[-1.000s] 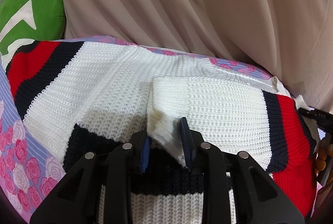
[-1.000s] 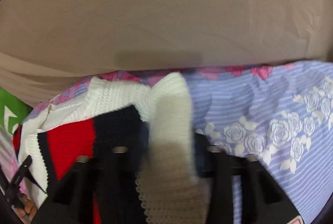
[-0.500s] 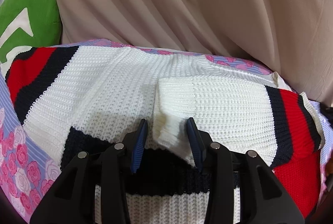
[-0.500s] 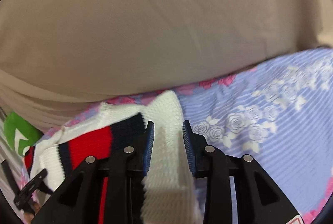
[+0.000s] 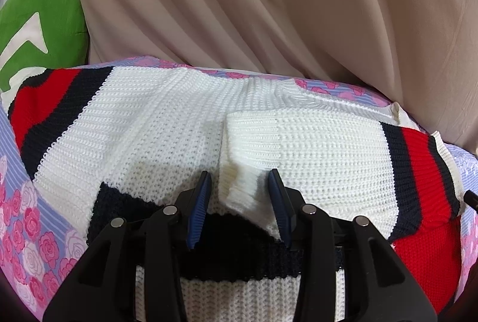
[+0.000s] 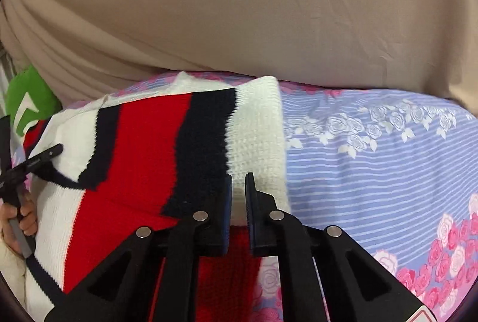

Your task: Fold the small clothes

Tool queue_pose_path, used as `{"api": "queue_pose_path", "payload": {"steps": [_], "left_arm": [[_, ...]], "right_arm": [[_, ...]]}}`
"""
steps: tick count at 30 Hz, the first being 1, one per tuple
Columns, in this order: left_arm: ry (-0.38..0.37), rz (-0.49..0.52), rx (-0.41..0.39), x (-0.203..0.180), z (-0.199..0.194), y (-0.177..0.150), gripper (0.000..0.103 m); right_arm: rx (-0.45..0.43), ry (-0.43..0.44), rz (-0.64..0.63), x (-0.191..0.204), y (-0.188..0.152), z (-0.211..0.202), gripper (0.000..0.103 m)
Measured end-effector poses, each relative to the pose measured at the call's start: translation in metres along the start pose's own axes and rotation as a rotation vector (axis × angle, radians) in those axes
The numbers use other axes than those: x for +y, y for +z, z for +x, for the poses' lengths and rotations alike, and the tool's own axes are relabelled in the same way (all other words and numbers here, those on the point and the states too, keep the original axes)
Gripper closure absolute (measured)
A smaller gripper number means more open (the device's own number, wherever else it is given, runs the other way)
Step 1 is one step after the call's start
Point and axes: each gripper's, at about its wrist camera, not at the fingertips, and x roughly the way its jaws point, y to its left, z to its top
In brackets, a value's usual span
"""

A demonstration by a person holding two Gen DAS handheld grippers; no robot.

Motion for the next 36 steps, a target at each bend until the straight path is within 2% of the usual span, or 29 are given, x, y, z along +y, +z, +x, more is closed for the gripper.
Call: {"api": "queue_pose_path", "payload": {"steps": [1,4,7,8,10,14,15,18,20,21,23,26,29,31,32,34,35,36], "left_arm": [[-0.003,-0.001,-0.001,0.001,-0.001,-0.001,0.064],[-0.009,-0.006,-0.002,0.003,-0.001,-0.001,0.064],[-0.012,-0.008,-0.002,0.004,-0.002,-0.002,0.063],[-0.013,-0.010,-0.003,0.004,-0.002,-0.002,0.063],[-0.018,-0.016,-0.005,0.005,-0.003,-0.002,0.063],[-0.023,-0.101,-0.049,0.021,-0.016,-0.005,0.061],[-0.005,-0.143,-0.077,0.031,-0.024,-0.005,0.054],[0.065,-0.238,-0.159,0.063,-0.053,-0.001,0.041],[0.090,-0.301,-0.196,0.094,-0.072,0.003,0.020],[0.112,-0.329,-0.212,0.113,-0.080,0.006,0.014],[0.181,-0.365,-0.224,0.147,-0.087,0.013,0.014],[0.260,-0.434,-0.185,0.209,-0.080,0.030,0.014],[0.280,-0.550,-0.139,0.267,-0.064,0.041,0.015],[0.245,-0.632,-0.121,0.297,-0.049,0.045,0.015],[0.215,-0.669,-0.078,0.311,-0.036,0.047,0.015],[0.217,-0.720,-0.038,0.325,-0.023,0.045,0.031],[0.232,-0.738,-0.052,0.327,-0.022,0.044,0.036],[0.237,-0.721,-0.077,0.325,-0.023,0.047,0.055]], "right_arm": [[0.038,-0.026,-0.003,0.007,-0.005,0.016,0.098],[0.033,-0.012,0.029,0.002,-0.007,0.018,0.101],[-0.058,-0.037,-0.028,0.019,-0.003,-0.006,0.094],[-0.060,-0.050,-0.048,0.023,-0.004,-0.006,0.092],[0.001,-0.061,-0.053,0.022,-0.011,0.009,0.091],[-0.037,-0.077,-0.077,0.024,-0.012,0.026,0.090],[-0.047,-0.077,-0.079,0.024,-0.013,0.026,0.090],[-0.058,-0.032,-0.040,0.015,-0.016,0.022,0.090],[-0.060,-0.007,-0.015,0.011,-0.019,0.017,0.090],[-0.060,-0.006,-0.015,0.011,-0.019,0.015,0.090],[-0.058,-0.018,-0.025,0.014,-0.019,0.016,0.090],[-0.057,-0.024,-0.033,0.015,-0.019,0.013,0.089],[-0.057,-0.018,-0.029,0.014,-0.019,0.013,0.089],[-0.058,-0.020,-0.030,0.014,-0.020,0.012,0.089],[-0.058,-0.020,-0.030,0.015,-0.020,0.012,0.089],[-0.058,-0.020,-0.029,0.015,-0.020,0.012,0.089],[-0.059,-0.019,-0.028,0.015,-0.020,0.012,0.089],[-0.059,-0.018,-0.028,0.015,-0.020,0.013,0.089]]}}
